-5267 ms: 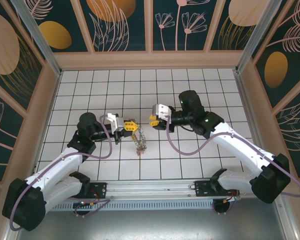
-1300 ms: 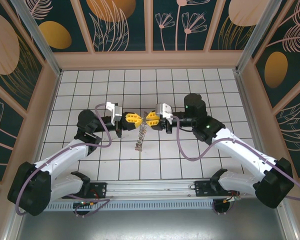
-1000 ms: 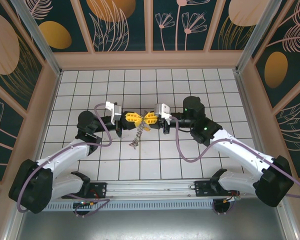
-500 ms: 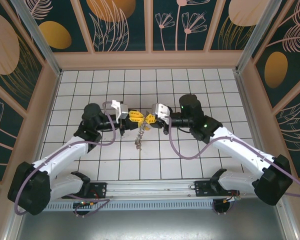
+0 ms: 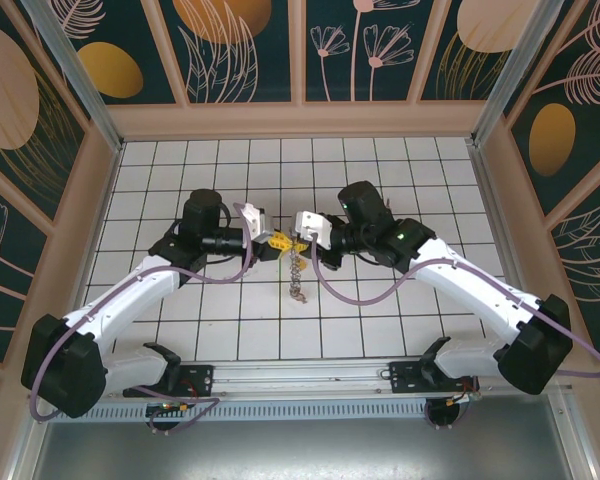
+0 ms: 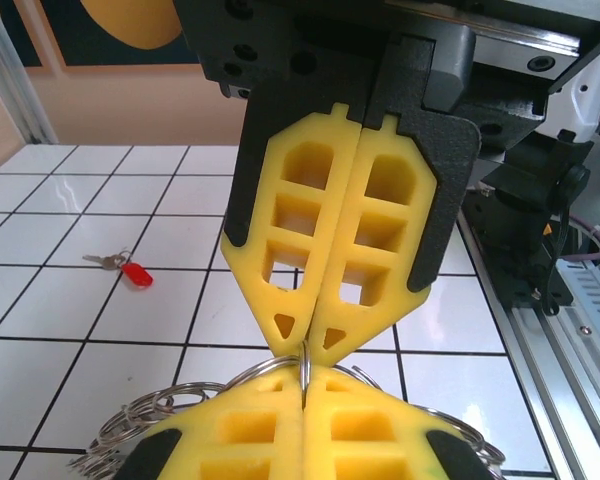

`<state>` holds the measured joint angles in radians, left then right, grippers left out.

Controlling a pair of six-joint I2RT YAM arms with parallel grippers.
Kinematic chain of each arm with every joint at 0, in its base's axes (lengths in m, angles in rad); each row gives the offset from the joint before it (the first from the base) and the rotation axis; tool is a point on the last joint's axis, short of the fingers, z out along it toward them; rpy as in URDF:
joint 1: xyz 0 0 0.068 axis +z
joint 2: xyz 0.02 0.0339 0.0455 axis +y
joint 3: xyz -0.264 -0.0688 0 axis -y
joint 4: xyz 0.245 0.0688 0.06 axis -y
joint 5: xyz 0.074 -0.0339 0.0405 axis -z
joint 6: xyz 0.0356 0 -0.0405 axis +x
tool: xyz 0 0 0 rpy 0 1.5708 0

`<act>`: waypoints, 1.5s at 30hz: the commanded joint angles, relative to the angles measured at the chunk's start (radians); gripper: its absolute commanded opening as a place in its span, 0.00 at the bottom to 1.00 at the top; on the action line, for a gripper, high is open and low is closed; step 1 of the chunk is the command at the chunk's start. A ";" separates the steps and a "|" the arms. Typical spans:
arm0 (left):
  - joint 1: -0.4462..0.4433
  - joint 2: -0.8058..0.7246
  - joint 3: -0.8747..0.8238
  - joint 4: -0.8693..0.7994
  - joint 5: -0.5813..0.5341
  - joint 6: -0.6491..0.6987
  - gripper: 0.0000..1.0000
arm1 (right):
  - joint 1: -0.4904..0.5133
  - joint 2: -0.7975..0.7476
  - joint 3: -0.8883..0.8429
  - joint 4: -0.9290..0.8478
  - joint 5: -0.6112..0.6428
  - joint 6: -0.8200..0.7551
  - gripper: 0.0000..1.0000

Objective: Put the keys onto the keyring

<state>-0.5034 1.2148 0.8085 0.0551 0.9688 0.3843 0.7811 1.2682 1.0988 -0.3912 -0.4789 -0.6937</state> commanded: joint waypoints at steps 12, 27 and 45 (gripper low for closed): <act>-0.006 -0.101 -0.210 0.810 0.059 -0.520 0.00 | -0.062 -0.190 -0.233 0.445 -0.241 0.199 0.25; -0.006 -0.057 -0.225 1.053 0.043 -0.687 0.00 | -0.026 -0.125 -0.247 0.572 -0.275 0.272 0.18; -0.006 -0.057 -0.225 1.022 0.059 -0.667 0.00 | -0.105 -0.200 -0.261 0.553 -0.279 0.276 0.26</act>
<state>-0.5060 1.1698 0.5720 1.0134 1.0111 -0.2863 0.7002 1.0908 0.8524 0.1543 -0.7410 -0.4271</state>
